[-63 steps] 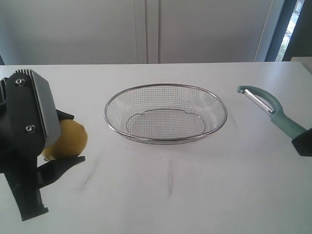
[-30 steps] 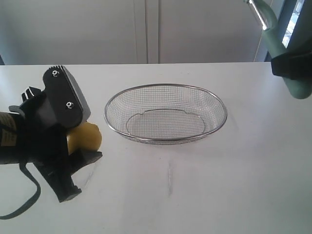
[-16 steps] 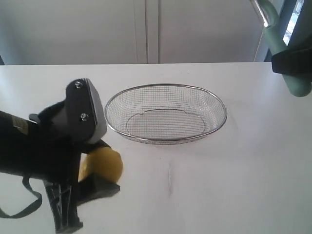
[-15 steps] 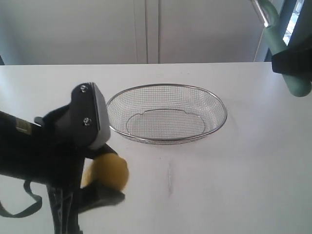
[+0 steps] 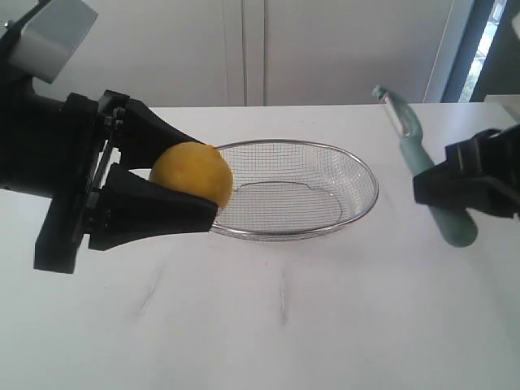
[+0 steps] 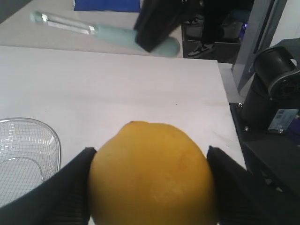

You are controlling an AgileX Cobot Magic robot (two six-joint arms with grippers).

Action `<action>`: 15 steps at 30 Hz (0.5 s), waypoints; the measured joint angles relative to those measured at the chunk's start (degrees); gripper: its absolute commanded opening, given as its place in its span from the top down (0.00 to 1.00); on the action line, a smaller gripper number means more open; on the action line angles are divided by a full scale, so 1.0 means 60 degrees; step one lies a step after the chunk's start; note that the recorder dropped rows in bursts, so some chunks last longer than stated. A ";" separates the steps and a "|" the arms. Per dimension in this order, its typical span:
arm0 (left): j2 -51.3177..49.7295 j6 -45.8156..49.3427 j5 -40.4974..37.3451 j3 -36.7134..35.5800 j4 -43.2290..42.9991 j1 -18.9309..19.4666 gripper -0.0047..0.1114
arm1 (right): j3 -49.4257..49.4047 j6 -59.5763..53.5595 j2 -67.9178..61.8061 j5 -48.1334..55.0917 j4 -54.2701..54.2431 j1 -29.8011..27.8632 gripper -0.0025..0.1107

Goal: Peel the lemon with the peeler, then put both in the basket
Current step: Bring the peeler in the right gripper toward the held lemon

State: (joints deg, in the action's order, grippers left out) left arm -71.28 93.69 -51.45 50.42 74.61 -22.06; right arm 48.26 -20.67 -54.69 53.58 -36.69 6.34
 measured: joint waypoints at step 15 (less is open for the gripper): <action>0.0000 0.0422 0.0517 0.0000 0.0109 0.0000 0.96 | -0.2575 -0.2358 -0.0957 0.0050 -0.5041 0.0369 0.98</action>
State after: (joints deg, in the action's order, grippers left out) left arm -71.28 96.22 -48.35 50.42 75.26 -22.06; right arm 32.81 -34.82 -60.43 53.88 -66.94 8.56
